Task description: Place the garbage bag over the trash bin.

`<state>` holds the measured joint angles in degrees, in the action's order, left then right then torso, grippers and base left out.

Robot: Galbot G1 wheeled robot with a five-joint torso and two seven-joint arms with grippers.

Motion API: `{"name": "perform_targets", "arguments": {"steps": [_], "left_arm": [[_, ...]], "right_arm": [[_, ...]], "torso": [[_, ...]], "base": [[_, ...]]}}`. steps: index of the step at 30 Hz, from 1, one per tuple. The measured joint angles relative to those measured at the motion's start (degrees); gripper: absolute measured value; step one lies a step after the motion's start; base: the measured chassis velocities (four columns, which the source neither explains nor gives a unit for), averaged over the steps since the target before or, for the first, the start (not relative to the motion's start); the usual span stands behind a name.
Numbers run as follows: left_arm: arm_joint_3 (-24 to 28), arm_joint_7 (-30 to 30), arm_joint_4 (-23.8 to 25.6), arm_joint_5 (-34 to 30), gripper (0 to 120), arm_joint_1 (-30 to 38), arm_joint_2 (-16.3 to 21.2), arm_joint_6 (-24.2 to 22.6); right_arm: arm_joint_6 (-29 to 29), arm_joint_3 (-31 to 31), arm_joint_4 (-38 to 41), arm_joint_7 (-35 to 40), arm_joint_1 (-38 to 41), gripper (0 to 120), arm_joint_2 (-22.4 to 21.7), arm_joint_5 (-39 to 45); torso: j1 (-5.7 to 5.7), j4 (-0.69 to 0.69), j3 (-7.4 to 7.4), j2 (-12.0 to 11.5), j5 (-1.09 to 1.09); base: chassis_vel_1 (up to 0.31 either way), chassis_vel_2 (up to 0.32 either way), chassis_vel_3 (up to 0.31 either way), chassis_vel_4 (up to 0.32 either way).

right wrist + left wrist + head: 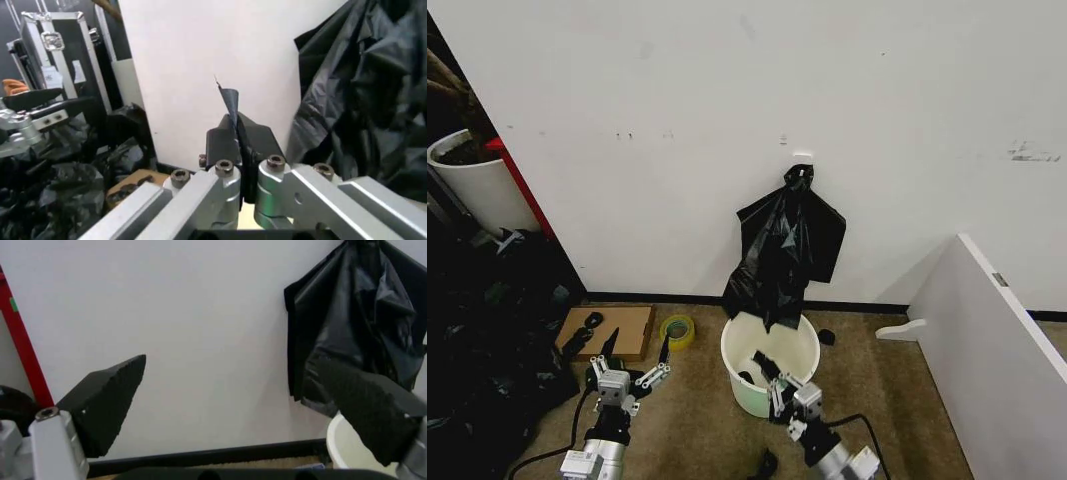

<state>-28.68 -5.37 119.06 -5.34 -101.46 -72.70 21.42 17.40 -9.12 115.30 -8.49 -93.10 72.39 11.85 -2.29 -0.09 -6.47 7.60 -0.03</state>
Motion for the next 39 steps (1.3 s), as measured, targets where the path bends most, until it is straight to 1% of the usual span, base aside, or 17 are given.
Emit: {"name": "perform_targets", "arguments": {"steps": [5, 7, 10, 14, 16, 20, 23, 24, 26, 28, 29, 30, 31, 34, 36, 37, 39], "left_arm": [[0.09, 0.02, 0.05, 0.0, 100, 0.14, 0.35, -0.19], [0.03, 0.03, 0.08, -0.01, 100, 0.14, 0.48, -0.25], [-0.06, 0.03, 0.14, -0.02, 100, 0.12, 0.52, -0.29], [-0.09, 0.04, 0.14, 0.0, 100, 0.09, 0.57, -0.44], [-0.06, 0.04, 0.15, 0.02, 100, 0.1, 0.54, -0.48], [0.12, 0.05, 0.13, 0.27, 100, 0.15, 0.31, -0.66], [-0.05, 0.08, 0.13, 0.37, 100, 0.02, 0.24, -0.73], [-0.05, 0.08, 0.13, 0.37, 100, 0.02, 0.24, -0.73], [-0.43, 0.07, 0.19, 0.37, 100, -0.2, 0.23, -0.73], [-0.74, 0.07, 0.25, 0.32, 100, -0.34, 0.22, -0.72], [-0.74, 0.07, 0.25, 0.32, 100, -0.34, 0.22, -0.72], [-0.86, 0.07, 0.25, 0.3, 100, -0.39, 0.19, -0.7], [-0.92, 0.06, 0.25, 0.24, 100, -0.34, 0.0, -0.66], [-0.88, 0.05, 0.06, 0.18, 100, -0.17, -0.12, -0.65], [-0.79, 0.04, -0.24, 0.15, 100, 0.0, -0.16, -0.65], [-0.79, 0.04, -0.24, 0.15, 100, 0.0, -0.16, -0.65], [-0.62, 0.04, -0.44, 0.13, 100, 0.18, -0.22, -0.65]], "right_arm": [[-1.56, -0.4, -0.45, 1.62, 0.34, 1, 0.26, -1.19], [-2.52, -0.8, -1.25, 3.85, 1.19, 12, 0.81, -2.13], [-3.66, -1.47, -1.94, 5.4, 2.25, 17, 1.26, -2.41], [-6.58, -3.35, -4.08, 7.19, 6.96, 36, 1.74, -1.86], [-7.3, -3.46, -4.4, 7.33, 7.92, 40, 1.74, -1.71], [-10.16, -2.82, -6.94, 8.5, 13.31, 55, 1.91, -2.0], [-11.82, -1.66, -12.8, 10.36, 20.39, 69, 2.66, -4.49], [-11.82, -1.66, -12.8, 10.36, 20.39, 69, 2.66, -4.49], [-11.96, -1.11, -16.51, 11.21, 24.22, 79, 3.05, -5.44], [-12.02, -0.61, -19.06, 11.72, 26.99, 86, 3.21, -5.66], [-12.02, -0.61, -19.06, 11.72, 26.99, 86, 3.21, -5.66], [-12.09, -0.41, -20.23, 12.02, 28.43, 90, 3.36, -5.74], [-12.27, -0.21, -22.81, 12.9, 31.26, 99, 3.78, -5.55], [-12.47, -0.11, -24.5, 13.11, 32.49, 97, 3.84, -4.45], [-12.5, 0.02, -25.66, 13.21, 33.2, 90, 3.9, -3.98], [-12.5, 0.02, -25.66, 13.21, 33.2, 90, 3.9, -3.98], [-12.48, 0.08, -27.56, 13.46, 34.38, 83, 4.36, -3.65]], "torso": [[0.0, 0.0, 0.0, 0.0, 0.0], [0.0, 0.0, 0.0, 0.0, 0.0], [0.0, 0.0, 0.0, 0.0, 0.0], [0.0, 0.0, 0.0, 0.0, 0.01], [0.0, 0.0, 0.0, 0.0, 0.0], [0.0, 0.0, 0.0, 0.0, 0.0], [0.0, 0.01, 0.0, 0.0, 0.0], [0.0, 0.01, 0.0, 0.0, 0.0], [0.0, 0.01, -0.01, 0.0, 0.01], [0.0, 0.01, -0.01, 0.0, 0.0], [0.0, 0.01, -0.01, 0.0, 0.0], [0.0, 0.01, -0.01, 0.0, 0.0], [0.0, 0.01, -0.01, 0.0, 0.0], [0.0, -0.01, -0.01, 0.0, 0.0], [0.0, -0.01, -0.01, 0.0, 0.0], [0.0, -0.01, -0.01, 0.0, 0.0], [0.0, 0.0, -0.01, 0.0, 0.0]], "base": [[0.0, 0.0, 0.0, 0.0], [0.0, 0.0, 0.0, 0.0], [0.0, 0.0, 0.0, 0.0], [0.0, 0.0, 0.0, 0.0], [0.0, 0.0, 0.0, 0.0], [0.0, 0.0, 0.0, 0.0], [0.0, 0.0, 0.0, 0.0], [0.0, 0.0, 0.0, 0.0], [0.0, 0.0, 0.0, 0.0], [0.0, 0.0, 0.0, 0.0], [0.0, 0.0, 0.0, 0.0], [0.0, 0.0, 0.0, 0.0], [0.0, 0.0, 0.0, 0.0], [0.0, 0.0, 0.0, 0.0], [0.0, 0.0, 0.0, 0.0], [0.0, 0.0, 0.0, 0.0], [0.0, 0.0, 0.0, 0.0]]}}
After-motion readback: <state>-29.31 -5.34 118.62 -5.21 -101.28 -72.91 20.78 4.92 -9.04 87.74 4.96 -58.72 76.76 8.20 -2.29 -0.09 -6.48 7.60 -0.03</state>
